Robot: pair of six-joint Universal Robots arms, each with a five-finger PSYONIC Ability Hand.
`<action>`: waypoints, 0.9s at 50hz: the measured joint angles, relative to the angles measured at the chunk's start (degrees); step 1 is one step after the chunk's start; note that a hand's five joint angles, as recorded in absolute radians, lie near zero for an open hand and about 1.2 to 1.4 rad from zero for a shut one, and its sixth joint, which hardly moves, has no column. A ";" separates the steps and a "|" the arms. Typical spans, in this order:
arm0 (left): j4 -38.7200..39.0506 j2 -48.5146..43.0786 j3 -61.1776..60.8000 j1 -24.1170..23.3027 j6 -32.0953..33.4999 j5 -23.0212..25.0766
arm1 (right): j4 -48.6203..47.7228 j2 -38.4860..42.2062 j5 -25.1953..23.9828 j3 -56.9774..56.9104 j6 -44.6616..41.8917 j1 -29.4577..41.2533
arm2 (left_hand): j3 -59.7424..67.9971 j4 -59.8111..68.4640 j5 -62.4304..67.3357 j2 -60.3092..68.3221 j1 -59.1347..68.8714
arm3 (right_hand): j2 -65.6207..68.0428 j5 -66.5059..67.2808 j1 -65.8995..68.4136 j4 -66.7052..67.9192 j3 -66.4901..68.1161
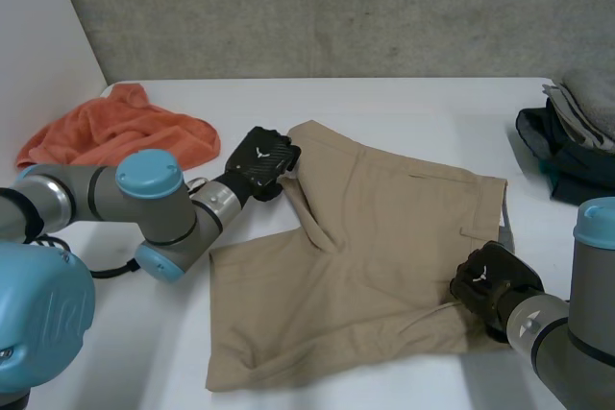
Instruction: Fold the laundry.
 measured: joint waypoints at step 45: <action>-3.72 12.70 -10.47 -1.41 13.57 -15.01 | -0.30 -0.31 0.06 0.30 0.32 -0.20 | 17.38 17.49 15.63 17.55 14.87 | 0.00 0.01 0.00 0.00 0.00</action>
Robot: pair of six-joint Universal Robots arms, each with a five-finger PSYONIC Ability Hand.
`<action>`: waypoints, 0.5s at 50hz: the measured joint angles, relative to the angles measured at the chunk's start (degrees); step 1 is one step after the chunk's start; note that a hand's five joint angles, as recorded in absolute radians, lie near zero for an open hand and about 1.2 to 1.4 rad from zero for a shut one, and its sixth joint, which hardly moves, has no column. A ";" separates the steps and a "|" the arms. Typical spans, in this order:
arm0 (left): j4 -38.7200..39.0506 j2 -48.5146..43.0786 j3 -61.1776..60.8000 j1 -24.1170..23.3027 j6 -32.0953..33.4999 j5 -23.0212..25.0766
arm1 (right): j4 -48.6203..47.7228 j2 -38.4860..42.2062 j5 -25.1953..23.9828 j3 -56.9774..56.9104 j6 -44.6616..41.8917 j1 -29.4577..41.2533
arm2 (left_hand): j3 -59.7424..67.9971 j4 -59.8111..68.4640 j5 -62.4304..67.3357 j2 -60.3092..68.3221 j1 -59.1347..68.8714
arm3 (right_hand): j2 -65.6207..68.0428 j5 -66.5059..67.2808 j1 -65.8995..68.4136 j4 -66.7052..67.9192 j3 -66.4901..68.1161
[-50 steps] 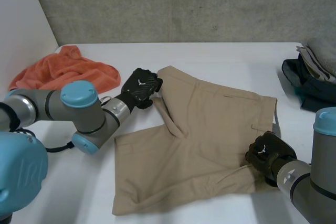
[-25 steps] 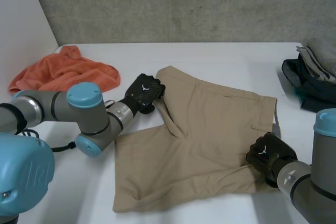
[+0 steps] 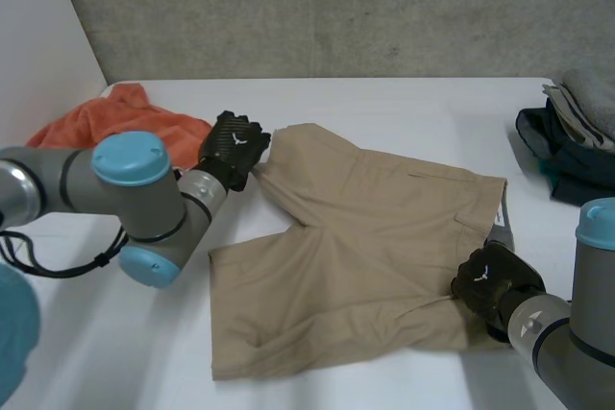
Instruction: Fold the laundry.
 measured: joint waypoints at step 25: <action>-2.90 5.03 -7.68 -2.89 14.52 -12.22 | -0.85 -1.83 0.10 -0.45 4.09 -0.05 | -42.66 -42.70 -40.43 -43.46 -45.07 | 0.00 -0.01 0.00 0.00 0.00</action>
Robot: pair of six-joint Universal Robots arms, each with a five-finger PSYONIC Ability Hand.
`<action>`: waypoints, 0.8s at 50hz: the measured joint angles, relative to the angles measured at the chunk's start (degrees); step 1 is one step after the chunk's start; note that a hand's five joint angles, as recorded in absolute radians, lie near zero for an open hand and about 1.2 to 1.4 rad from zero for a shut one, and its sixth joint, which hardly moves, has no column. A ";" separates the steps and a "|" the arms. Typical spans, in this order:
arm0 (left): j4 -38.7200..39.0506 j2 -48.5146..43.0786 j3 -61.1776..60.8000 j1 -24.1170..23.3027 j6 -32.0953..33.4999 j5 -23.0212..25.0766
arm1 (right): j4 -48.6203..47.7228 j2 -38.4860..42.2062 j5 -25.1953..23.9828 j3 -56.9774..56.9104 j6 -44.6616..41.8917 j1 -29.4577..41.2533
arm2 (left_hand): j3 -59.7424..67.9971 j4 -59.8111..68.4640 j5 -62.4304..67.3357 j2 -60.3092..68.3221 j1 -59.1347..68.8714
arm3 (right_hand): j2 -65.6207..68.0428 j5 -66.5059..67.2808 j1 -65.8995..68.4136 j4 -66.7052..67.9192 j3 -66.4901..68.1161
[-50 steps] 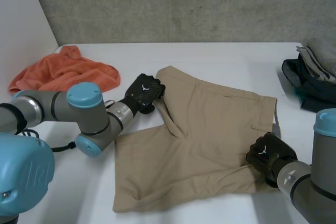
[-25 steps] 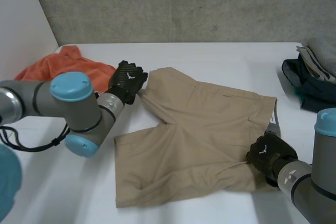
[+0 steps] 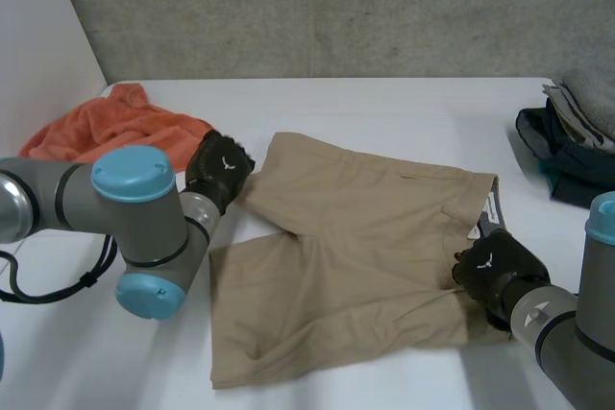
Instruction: Fold the laundry.
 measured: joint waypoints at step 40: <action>-29.83 21.81 -21.14 -10.82 -41.41 -0.32 | 5.13 -8.32 0.05 0.89 2.68 -0.08 | 42.29 42.46 40.64 43.34 45.40 | 0.03 0.00 0.00 0.00 0.00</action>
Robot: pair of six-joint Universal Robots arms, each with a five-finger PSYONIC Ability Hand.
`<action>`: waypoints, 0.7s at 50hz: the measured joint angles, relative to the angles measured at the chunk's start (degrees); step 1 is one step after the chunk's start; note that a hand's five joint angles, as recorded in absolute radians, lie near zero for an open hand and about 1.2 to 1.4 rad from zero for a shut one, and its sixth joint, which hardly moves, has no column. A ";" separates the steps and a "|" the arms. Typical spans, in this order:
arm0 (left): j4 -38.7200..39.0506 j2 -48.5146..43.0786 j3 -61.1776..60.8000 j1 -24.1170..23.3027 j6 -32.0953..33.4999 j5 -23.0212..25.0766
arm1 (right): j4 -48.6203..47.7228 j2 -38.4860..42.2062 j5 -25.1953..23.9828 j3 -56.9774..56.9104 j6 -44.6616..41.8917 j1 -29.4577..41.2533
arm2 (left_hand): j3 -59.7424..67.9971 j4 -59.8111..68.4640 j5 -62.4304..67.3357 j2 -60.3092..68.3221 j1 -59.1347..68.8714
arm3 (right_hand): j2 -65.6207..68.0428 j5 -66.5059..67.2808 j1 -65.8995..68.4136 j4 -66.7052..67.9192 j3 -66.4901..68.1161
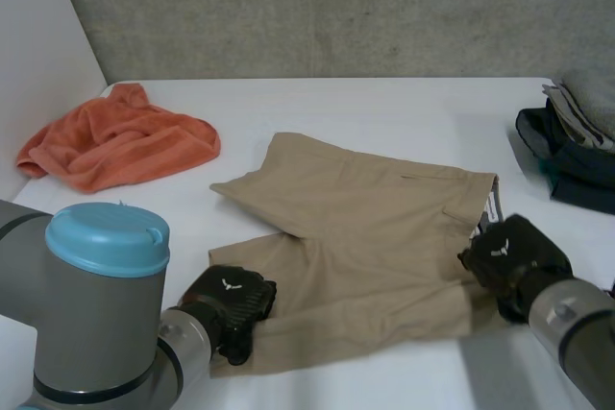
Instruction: Fold the laundry.
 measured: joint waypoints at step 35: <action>37.51 -28.34 38.42 5.05 30.18 0.36 | -25.27 28.12 -2.20 -29.14 -1.10 -2.99 | 0.45 0.28 0.00 0.23 0.00 | 0.01 0.07 0.00 0.00 0.00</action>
